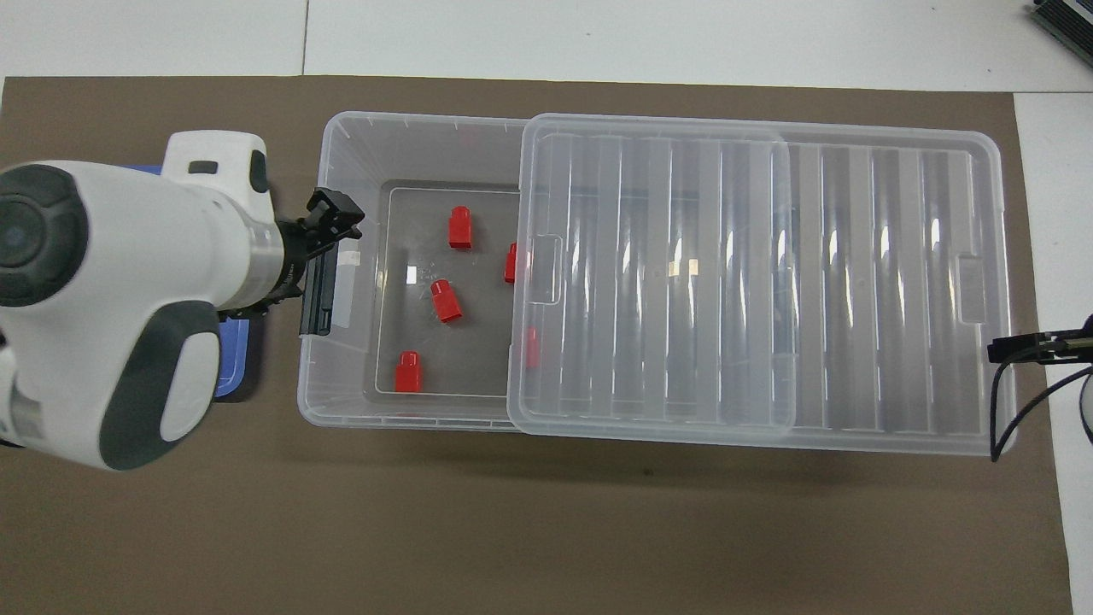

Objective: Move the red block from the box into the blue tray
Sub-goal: 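Reach into the box with the left gripper and grasp a red block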

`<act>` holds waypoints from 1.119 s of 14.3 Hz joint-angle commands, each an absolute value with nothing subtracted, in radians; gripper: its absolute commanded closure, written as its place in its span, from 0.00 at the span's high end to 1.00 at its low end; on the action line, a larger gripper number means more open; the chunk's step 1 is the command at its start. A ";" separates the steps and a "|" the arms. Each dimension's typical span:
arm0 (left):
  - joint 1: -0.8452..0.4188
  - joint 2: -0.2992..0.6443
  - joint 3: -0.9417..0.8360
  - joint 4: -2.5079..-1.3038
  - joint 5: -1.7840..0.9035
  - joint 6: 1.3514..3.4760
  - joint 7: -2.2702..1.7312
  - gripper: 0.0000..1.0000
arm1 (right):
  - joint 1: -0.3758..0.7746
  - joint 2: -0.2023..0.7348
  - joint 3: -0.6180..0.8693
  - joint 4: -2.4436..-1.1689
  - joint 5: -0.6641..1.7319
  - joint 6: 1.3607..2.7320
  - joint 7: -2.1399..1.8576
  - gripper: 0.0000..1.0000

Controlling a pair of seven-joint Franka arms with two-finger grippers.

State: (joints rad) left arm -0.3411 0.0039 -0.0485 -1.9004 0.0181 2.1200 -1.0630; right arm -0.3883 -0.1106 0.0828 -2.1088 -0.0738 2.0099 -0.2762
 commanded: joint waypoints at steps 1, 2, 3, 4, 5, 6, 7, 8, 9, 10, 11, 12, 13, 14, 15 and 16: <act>-0.419 0.072 -0.034 -1.925 0.075 2.201 -1.121 0.89 | -0.416 -0.104 0.089 -2.077 -0.100 1.996 -0.310 1.00; -0.429 0.080 -0.034 -1.943 0.075 2.226 -1.123 0.88 | -0.414 -0.097 0.090 -2.050 -0.100 1.967 -0.308 1.00; -0.434 0.080 -0.034 -1.974 0.077 2.264 -1.123 0.87 | -0.407 -0.092 0.092 -2.019 -0.098 1.942 -0.308 1.00; -0.436 0.083 -0.034 -1.997 0.077 2.310 -1.120 0.84 | -0.402 -0.094 0.097 -1.993 -0.097 1.927 -0.302 1.00; -0.434 0.097 -0.032 -2.017 0.080 2.360 -1.120 0.83 | -0.399 -0.095 0.104 -1.955 -0.095 1.904 -0.293 1.00; -0.436 0.154 -0.032 -2.013 0.115 2.388 -1.121 0.83 | -0.379 -0.094 0.110 -1.918 -0.094 1.873 -0.272 1.00; -0.440 0.216 -0.034 -2.007 0.176 2.426 -1.123 0.83 | -0.361 -0.092 0.112 -1.881 -0.094 1.835 -0.209 1.00; -0.468 0.274 -0.032 -2.000 0.201 2.468 -1.124 0.83 | -0.341 -0.092 0.115 -1.847 -0.095 1.801 -0.127 1.00; -0.468 0.322 -0.031 -1.978 0.207 2.494 -1.124 0.83 | -0.307 -0.094 0.115 -1.815 -0.095 1.775 -0.065 1.00; -0.466 0.348 -0.031 -1.973 0.234 2.514 -1.121 0.82 | -0.272 -0.092 0.115 -1.778 -0.094 1.741 -0.013 1.00; -0.462 0.363 -0.031 -1.973 0.261 2.534 -1.121 0.82 | -0.237 -0.089 0.115 -1.737 -0.095 1.702 0.036 1.00; -0.469 0.374 -0.031 -1.973 0.264 2.539 -1.120 0.82 | -0.210 -0.081 0.115 -1.709 -0.083 1.666 0.076 1.00; -0.472 0.374 -0.031 -1.977 0.265 2.530 -1.120 0.81 | -0.198 -0.078 0.117 -1.694 -0.078 1.658 0.122 1.00; -0.476 0.373 -0.031 -1.980 0.265 2.522 -1.120 0.81 | -0.177 -0.077 0.120 -1.683 -0.077 1.655 0.159 1.00; -0.486 0.371 -0.031 -1.982 0.265 2.511 -1.118 0.76 | -0.161 -0.077 0.121 -1.666 -0.077 1.637 0.181 1.00; -0.488 0.370 -0.032 -1.983 0.265 2.502 -1.117 0.63 | -0.147 -0.062 0.123 -1.634 -0.077 1.611 0.198 1.00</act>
